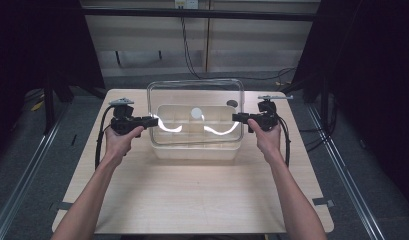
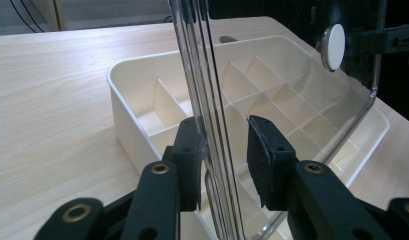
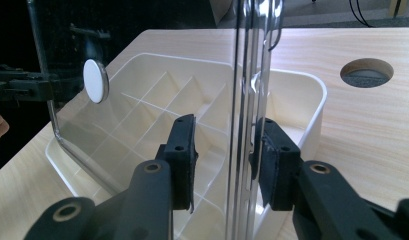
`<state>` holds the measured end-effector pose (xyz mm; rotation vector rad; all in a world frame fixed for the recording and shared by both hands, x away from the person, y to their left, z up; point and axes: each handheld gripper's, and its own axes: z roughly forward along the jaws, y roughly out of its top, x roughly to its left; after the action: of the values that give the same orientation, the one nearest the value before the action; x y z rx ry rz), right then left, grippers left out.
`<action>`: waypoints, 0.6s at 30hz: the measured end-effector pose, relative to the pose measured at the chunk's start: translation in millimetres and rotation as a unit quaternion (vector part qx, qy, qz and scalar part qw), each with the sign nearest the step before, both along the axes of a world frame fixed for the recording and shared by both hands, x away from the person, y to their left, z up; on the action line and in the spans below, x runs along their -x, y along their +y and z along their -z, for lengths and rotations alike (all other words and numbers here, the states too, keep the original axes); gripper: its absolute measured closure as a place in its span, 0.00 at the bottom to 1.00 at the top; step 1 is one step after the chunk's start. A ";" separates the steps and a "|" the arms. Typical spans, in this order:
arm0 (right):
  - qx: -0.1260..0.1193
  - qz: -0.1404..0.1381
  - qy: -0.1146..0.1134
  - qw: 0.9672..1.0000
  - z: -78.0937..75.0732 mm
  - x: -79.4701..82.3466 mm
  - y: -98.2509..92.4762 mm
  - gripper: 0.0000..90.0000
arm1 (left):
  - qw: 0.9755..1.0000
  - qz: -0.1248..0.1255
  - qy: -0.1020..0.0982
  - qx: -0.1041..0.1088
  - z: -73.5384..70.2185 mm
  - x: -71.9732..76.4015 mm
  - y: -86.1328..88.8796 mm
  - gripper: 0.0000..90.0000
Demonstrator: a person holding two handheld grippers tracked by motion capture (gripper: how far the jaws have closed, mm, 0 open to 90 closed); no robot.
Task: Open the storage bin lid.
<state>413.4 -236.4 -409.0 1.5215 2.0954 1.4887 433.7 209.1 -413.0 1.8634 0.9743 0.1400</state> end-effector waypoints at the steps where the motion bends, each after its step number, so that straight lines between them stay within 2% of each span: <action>1: 0.000 0.001 0.001 1.000 -1.0 0.4 -0.2 0.72 | 1.000 -0.002 0.000 0.001 -1.0 0.5 -0.4 0.76; 8: -0.007 0.003 -0.004 1.000 -2.6 2.0 -1.1 0.72 | 1.000 -0.002 -0.003 0.006 -6.2 1.0 -0.2 0.77; 18: -0.016 0.003 -0.021 1.000 -13.2 5.5 -3.7 0.74 | 1.000 0.003 -0.014 0.005 -14.5 2.6 -0.4 0.77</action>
<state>407.8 -240.1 -395.7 1.4925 2.0523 1.5468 431.1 208.7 -398.5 1.8499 0.9492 0.1580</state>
